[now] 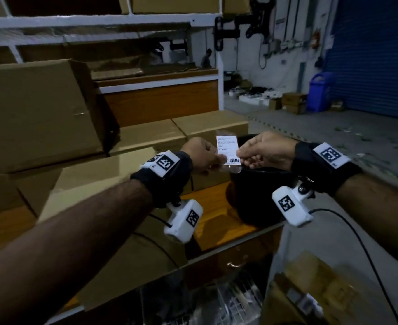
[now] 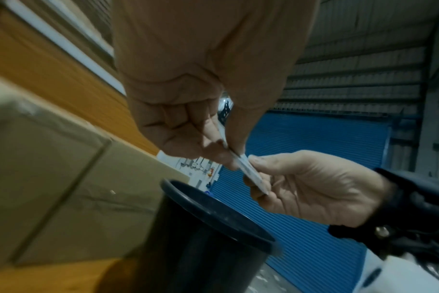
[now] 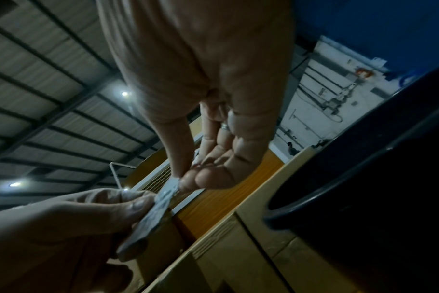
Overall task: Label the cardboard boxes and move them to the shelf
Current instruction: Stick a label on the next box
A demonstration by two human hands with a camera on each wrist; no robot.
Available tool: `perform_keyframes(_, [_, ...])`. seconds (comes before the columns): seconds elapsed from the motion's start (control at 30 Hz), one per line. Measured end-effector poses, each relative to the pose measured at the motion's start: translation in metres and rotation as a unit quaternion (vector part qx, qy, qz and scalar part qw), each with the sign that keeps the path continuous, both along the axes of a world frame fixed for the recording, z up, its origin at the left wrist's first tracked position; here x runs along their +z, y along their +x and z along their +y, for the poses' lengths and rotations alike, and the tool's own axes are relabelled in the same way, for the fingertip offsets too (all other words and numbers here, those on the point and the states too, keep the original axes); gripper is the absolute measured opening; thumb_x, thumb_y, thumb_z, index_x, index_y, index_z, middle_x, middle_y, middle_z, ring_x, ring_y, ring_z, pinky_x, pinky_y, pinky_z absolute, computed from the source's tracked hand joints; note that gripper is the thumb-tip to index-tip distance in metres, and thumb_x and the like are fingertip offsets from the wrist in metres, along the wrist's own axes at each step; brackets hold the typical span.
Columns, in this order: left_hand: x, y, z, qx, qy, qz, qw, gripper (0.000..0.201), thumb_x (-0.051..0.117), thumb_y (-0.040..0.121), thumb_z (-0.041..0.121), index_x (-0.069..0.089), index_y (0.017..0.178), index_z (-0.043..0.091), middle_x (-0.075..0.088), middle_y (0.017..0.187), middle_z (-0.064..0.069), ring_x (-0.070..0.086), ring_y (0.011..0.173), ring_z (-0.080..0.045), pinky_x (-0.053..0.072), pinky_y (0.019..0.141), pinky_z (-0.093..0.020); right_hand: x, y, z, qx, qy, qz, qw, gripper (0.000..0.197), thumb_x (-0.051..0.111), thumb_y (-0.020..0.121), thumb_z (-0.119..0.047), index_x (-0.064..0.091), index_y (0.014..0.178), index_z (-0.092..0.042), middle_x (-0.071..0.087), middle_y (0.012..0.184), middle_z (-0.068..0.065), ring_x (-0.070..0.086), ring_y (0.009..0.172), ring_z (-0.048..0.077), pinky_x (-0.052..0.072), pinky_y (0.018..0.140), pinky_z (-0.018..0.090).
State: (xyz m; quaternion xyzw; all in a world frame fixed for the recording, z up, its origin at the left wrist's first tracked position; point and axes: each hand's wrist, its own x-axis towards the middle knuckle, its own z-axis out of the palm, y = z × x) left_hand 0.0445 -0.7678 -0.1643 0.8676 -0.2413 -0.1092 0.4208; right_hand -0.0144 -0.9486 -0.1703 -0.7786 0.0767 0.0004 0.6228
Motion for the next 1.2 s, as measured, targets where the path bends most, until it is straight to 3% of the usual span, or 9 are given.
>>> perform_keyframes(0.17, [-0.011,0.008,-0.057,-0.002,0.001,0.029,1.0,0.019,0.07,0.085,0.025,0.071,0.069,0.014,0.065,0.059,0.001,0.052,0.046,-0.008,0.046,0.052,-0.023,-0.009,0.004,-0.047,-0.099,0.004,0.031,0.995,0.02,0.06,0.09,-0.001,0.059,0.07,-0.005,0.057,0.054,0.003,0.05,0.048,0.008,0.043,0.044,0.014])
perform_keyframes(0.37, [-0.021,0.02,-0.1,-0.015,0.026,0.025,0.999,0.011,0.074,0.081,0.022,0.073,0.074,0.013,0.074,0.078,-0.004,0.06,0.056,-0.011,0.048,0.052,-0.022,-0.019,0.025,-0.085,-0.18,-0.013,0.07,0.981,0.012,0.06,0.09,-0.001,0.06,0.078,-0.002,0.056,0.055,0.004,0.049,0.05,0.01,0.043,0.043,0.017])
perform_keyframes(0.43, [-0.022,0.025,-0.107,-0.007,0.055,0.012,0.998,0.013,0.077,0.078,0.024,0.076,0.08,0.011,0.074,0.078,-0.004,0.063,0.061,-0.013,0.052,0.055,-0.023,-0.024,0.031,-0.088,-0.186,-0.03,0.085,0.978,0.012,0.06,0.089,0.0,0.06,0.077,-0.001,0.056,0.061,0.007,0.05,0.051,0.011,0.043,0.046,0.019])
perform_keyframes(0.57, [-0.024,0.034,-0.111,0.009,0.116,-0.008,0.993,0.029,0.08,0.072,0.029,0.075,0.091,0.008,0.074,0.088,-0.009,0.07,0.084,-0.022,0.059,0.078,-0.037,-0.032,0.041,-0.089,-0.18,-0.118,0.122,0.969,0.02,0.067,0.085,-0.006,0.061,0.066,-0.002,0.059,0.062,0.01,0.049,0.05,0.015,0.041,0.058,0.026])
perform_keyframes(0.73, [-0.022,0.039,-0.108,0.001,0.131,-0.013,0.991,0.035,0.08,0.073,0.033,0.073,0.097,0.009,0.073,0.092,-0.008,0.07,0.087,-0.022,0.058,0.081,-0.038,-0.036,0.046,-0.081,-0.132,-0.249,0.159,0.946,0.026,0.069,0.084,-0.007,0.062,0.06,-0.001,0.062,0.055,0.009,0.052,0.045,0.016,0.041,0.047,0.024])
perform_keyframes(0.97, [-0.005,0.038,-0.084,0.008,0.137,-0.055,0.989,0.036,0.076,0.079,0.036,0.072,0.101,0.007,0.072,0.098,-0.01,0.068,0.093,-0.024,0.057,0.083,-0.037,-0.017,0.052,-0.056,-0.12,-0.347,0.063,0.928,0.033,0.072,0.085,-0.024,0.064,0.059,-0.006,0.066,0.062,0.011,0.066,0.063,0.026,0.056,0.066,0.035])
perform_keyframes(1.03, [0.003,0.036,-0.069,0.01,0.147,-0.072,0.987,0.034,0.074,0.081,0.034,0.072,0.1,0.006,0.072,0.099,-0.012,0.068,0.095,-0.027,0.055,0.077,-0.032,-0.008,0.053,-0.039,-0.111,-0.358,0.027,0.927,0.033,0.068,0.087,-0.024,0.065,0.06,-0.006,0.069,0.067,0.012,0.068,0.068,0.027,0.057,0.07,0.037])
perform_keyframes(1.1, [0.011,0.034,-0.049,0.021,0.153,-0.078,0.985,0.031,0.075,0.08,0.033,0.073,0.095,0.007,0.072,0.097,-0.013,0.068,0.092,-0.028,0.056,0.078,-0.039,0.002,0.055,-0.018,-0.104,-0.359,-0.021,0.927,0.032,0.066,0.089,-0.024,0.068,0.064,-0.004,0.071,0.072,0.013,0.068,0.068,0.026,0.057,0.067,0.036])
perform_keyframes(1.2, [0.021,0.03,-0.01,0.054,0.172,-0.103,0.978,0.031,0.075,0.08,0.03,0.071,0.1,0.007,0.071,0.098,-0.009,0.067,0.093,-0.024,0.056,0.084,-0.039,0.011,0.06,0.02,-0.074,-0.325,-0.091,0.938,0.03,0.063,0.092,-0.022,0.069,0.07,-0.001,0.069,0.068,0.008,0.061,0.053,0.012,0.047,0.05,0.022])
